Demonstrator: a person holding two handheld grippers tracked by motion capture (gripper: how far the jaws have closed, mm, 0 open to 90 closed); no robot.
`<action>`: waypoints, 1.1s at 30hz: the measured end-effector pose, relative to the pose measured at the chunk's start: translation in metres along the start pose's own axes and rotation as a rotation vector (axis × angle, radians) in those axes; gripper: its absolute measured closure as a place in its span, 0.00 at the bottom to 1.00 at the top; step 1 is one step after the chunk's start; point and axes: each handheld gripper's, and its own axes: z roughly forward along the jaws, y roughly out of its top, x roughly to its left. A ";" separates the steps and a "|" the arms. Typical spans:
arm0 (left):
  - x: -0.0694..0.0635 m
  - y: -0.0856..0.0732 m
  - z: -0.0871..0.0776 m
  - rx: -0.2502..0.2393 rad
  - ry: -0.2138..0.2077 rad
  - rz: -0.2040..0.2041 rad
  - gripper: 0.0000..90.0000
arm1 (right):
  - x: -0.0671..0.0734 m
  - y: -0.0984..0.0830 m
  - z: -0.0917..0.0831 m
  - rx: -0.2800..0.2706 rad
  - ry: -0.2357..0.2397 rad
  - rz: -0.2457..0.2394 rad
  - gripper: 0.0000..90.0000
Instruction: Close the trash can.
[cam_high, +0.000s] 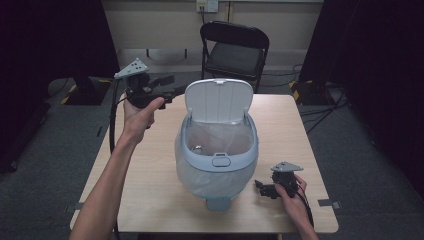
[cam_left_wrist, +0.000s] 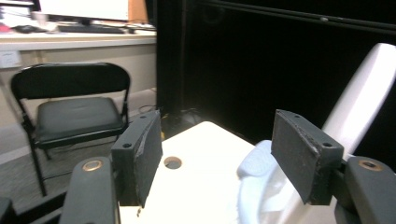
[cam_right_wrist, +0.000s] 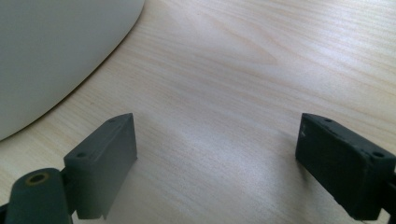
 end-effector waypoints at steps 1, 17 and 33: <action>-0.001 0.000 0.001 -0.004 -0.007 -0.010 0.39 | 0.000 0.000 0.000 0.000 0.000 0.000 0.12; -0.026 -0.007 0.004 0.043 -0.124 0.007 0.37 | 0.000 0.000 0.000 0.000 0.000 0.000 0.12; -0.065 -0.021 0.007 0.153 -0.233 0.071 0.38 | 0.000 0.000 0.000 0.000 0.000 -0.001 0.12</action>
